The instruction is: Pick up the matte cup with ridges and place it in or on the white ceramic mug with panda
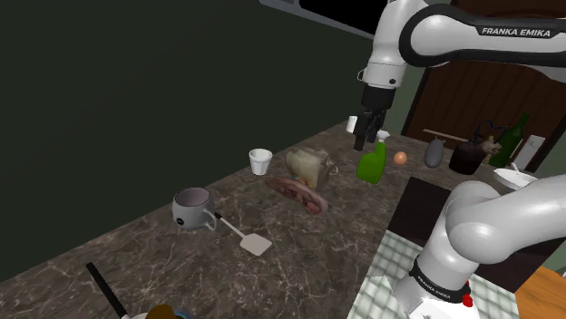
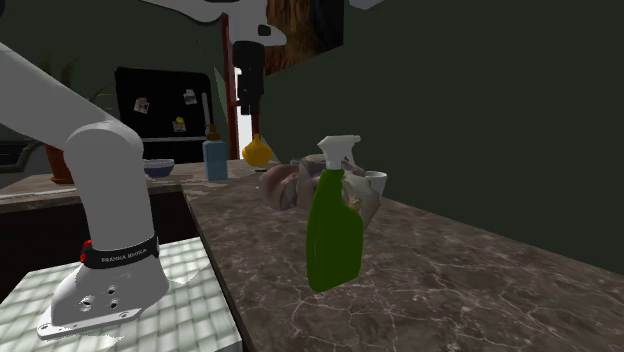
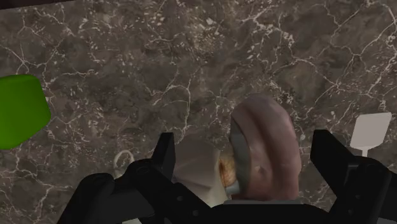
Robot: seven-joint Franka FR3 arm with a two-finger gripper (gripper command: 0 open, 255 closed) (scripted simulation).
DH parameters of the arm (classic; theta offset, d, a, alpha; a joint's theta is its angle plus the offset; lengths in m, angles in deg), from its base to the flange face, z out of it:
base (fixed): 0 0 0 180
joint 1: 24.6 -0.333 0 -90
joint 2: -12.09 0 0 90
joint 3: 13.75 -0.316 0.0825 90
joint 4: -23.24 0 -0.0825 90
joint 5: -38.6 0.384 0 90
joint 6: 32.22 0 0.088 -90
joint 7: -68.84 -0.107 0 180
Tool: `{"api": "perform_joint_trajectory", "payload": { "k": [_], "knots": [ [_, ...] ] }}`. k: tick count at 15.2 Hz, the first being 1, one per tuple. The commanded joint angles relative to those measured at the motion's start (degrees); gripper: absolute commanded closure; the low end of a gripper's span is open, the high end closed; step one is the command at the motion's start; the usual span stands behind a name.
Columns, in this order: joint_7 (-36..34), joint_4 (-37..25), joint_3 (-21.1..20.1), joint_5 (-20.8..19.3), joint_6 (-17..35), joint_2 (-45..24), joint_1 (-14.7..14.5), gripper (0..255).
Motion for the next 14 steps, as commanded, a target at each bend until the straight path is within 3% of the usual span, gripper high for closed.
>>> {"api": "perform_joint_trajectory", "payload": {
  "k": [1, 14],
  "knots": [
    [0.00, 0.00, 0.00, 0.00, 0.00, 0.00, 0.00, 0],
    [4.65, -12.07, 5.45, 3.40, 16.57, -29.10, -0.14, 0]
  ]
}}
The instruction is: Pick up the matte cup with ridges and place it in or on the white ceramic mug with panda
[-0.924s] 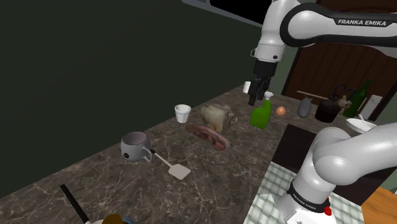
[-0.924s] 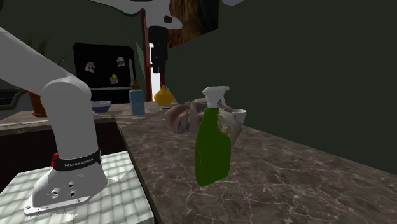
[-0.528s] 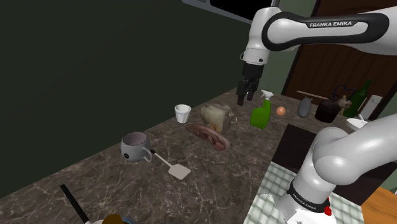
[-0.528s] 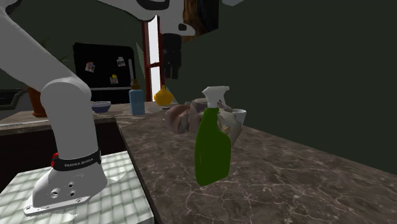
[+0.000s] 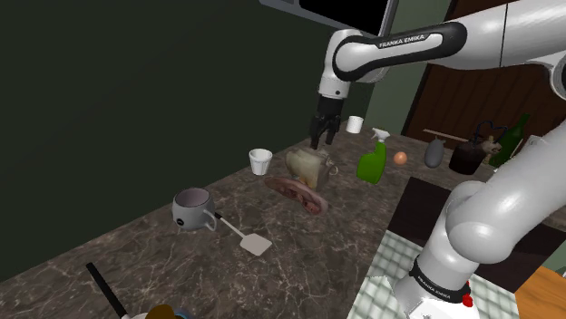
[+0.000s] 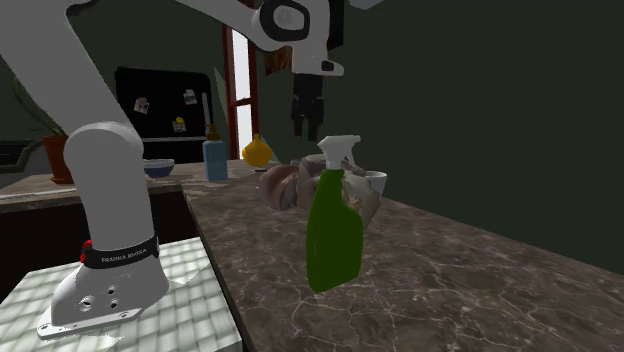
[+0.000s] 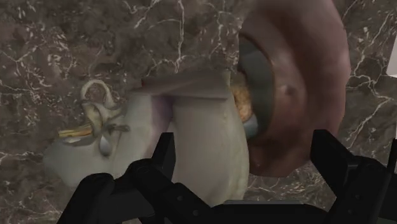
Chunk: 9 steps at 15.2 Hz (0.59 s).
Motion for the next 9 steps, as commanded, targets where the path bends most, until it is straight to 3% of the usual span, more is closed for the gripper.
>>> {"api": "perform_joint_trajectory", "payload": {
  "k": [1, 9],
  "knots": [
    [0.86, -3.06, 0.69, 1.08, 1.67, -4.85, -0.16, 0],
    [4.94, -17.43, 2.73, 6.58, 4.87, -23.44, 0.32, 0]
  ]
}}
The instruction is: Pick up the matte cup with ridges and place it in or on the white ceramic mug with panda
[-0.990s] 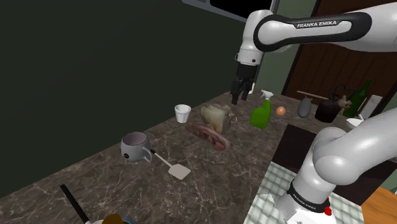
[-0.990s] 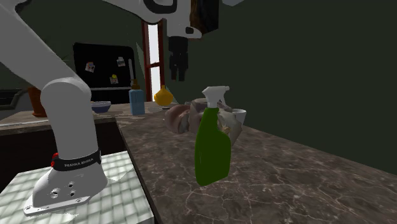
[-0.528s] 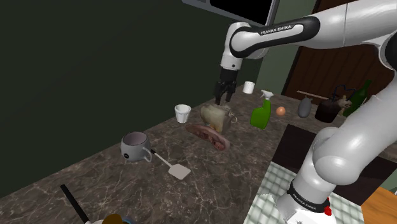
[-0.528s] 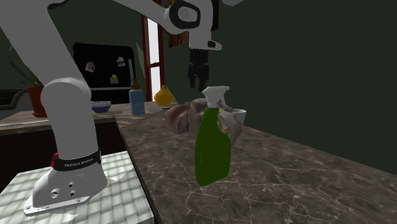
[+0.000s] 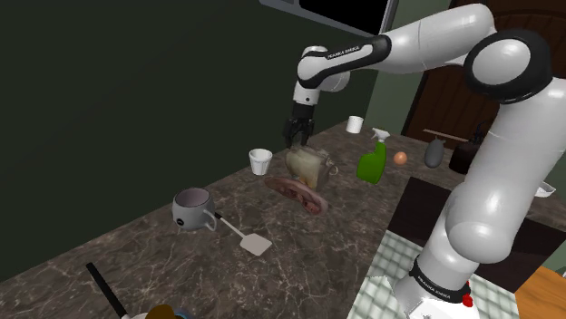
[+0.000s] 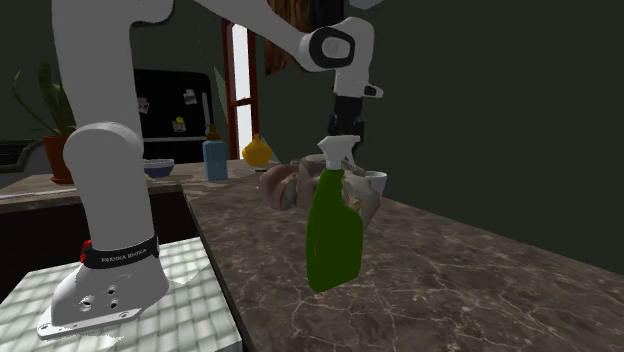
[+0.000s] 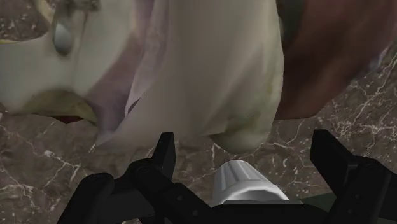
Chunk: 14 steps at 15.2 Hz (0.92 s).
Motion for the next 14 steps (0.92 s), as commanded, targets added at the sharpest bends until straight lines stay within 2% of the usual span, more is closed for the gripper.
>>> {"api": "perform_joint_trajectory", "payload": {
  "k": [1, 6, 11, 12, 14],
  "knots": [
    [0.73, -3.76, 0.19, 1.46, 0.04, -4.09, 0.24, 0],
    [2.62, -16.00, 0.27, 5.23, -1.03, -16.13, 1.74, 0],
    [3.26, -31.53, -0.42, 8.41, -4.28, -29.11, 4.06, 0],
    [3.22, -33.45, -0.55, 8.68, -4.78, -30.59, 4.36, 0],
    [3.35, -32.31, -0.68, 8.79, -3.40, -30.82, 4.18, 0]
  ]
}}
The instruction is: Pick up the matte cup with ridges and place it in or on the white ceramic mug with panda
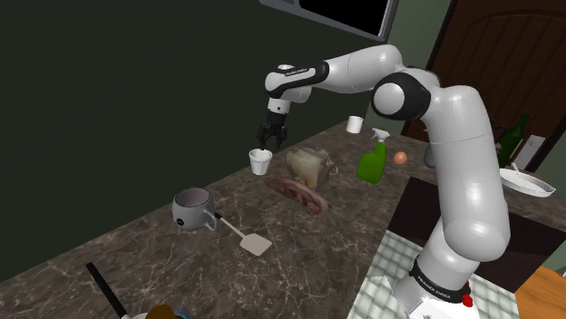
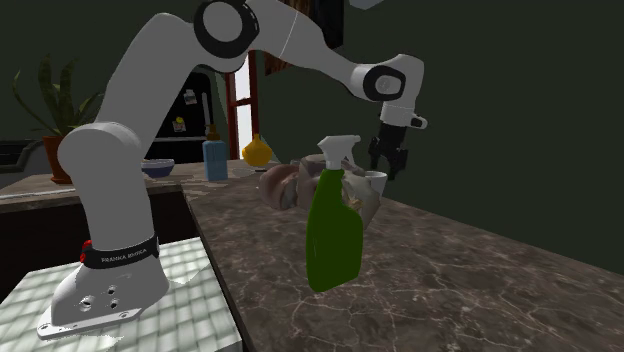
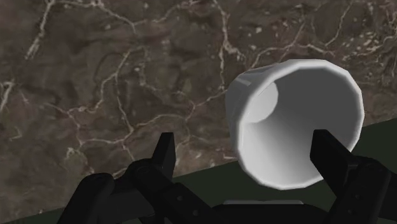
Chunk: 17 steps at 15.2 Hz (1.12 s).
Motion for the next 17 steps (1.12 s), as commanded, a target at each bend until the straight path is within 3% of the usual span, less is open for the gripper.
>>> {"api": "perform_joint_trajectory", "payload": {
  "k": [1, 6, 13, 14, 17],
  "knots": [
    [0.11, 0.15, -0.13, 0.23, 0.94, -0.78, -0.04, 0],
    [0.42, 2.38, -0.39, 0.59, 3.97, -1.55, -0.45, 0],
    [0.42, 2.37, -0.39, 0.59, 3.95, -1.56, -0.45, 0],
    [0.42, 2.37, -0.39, 0.59, 3.95, -1.56, -0.45, 255],
    [0.42, 2.37, -0.39, 0.59, 3.95, -1.56, -0.45, 255]
  ]
}}
